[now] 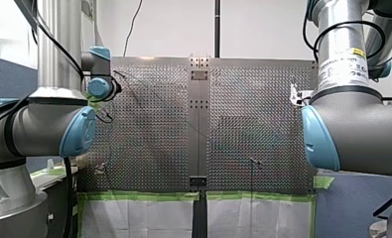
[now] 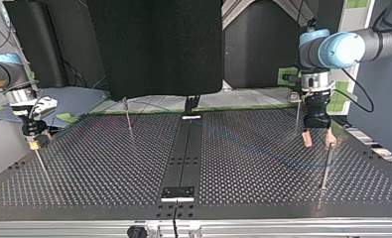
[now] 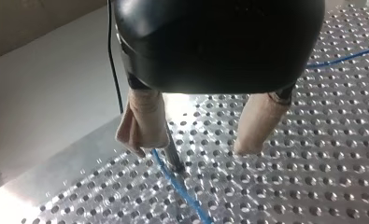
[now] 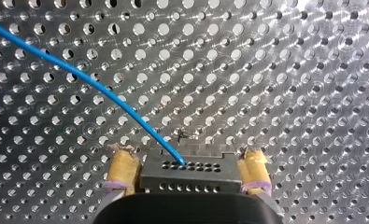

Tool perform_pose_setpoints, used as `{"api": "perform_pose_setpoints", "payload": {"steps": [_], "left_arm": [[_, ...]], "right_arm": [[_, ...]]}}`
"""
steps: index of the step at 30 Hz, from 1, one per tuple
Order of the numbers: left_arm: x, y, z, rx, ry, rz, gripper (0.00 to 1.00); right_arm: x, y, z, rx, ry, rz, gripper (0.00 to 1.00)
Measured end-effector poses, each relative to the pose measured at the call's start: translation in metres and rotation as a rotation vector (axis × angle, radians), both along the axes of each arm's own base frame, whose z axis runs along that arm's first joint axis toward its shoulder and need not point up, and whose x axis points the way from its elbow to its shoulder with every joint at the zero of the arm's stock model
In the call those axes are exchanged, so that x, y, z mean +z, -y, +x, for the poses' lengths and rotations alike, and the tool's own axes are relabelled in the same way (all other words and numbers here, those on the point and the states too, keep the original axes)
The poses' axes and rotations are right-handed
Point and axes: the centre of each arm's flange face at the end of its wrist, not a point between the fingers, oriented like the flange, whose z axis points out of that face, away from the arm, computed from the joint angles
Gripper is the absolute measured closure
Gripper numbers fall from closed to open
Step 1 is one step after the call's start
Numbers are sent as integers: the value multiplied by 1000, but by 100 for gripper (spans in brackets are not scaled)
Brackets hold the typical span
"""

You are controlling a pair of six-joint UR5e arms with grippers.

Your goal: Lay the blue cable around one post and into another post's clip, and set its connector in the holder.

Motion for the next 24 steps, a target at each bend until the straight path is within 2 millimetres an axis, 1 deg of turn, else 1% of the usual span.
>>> {"api": "perform_pose_setpoints", "payload": {"steps": [5,12,17,24], "left_arm": [[1,1,-5,0,-3,2,0],[4,6,-22,-25,21,8,0],[5,11,-36,-51,47,21,0],[-3,18,-65,-47,3,63,0]], "right_arm": [[0,0,0,0,0,1,1],[0,0,-1,-1,0,2,1],[0,0,-1,-1,0,2,1],[0,0,-1,-1,0,5,1]]}}
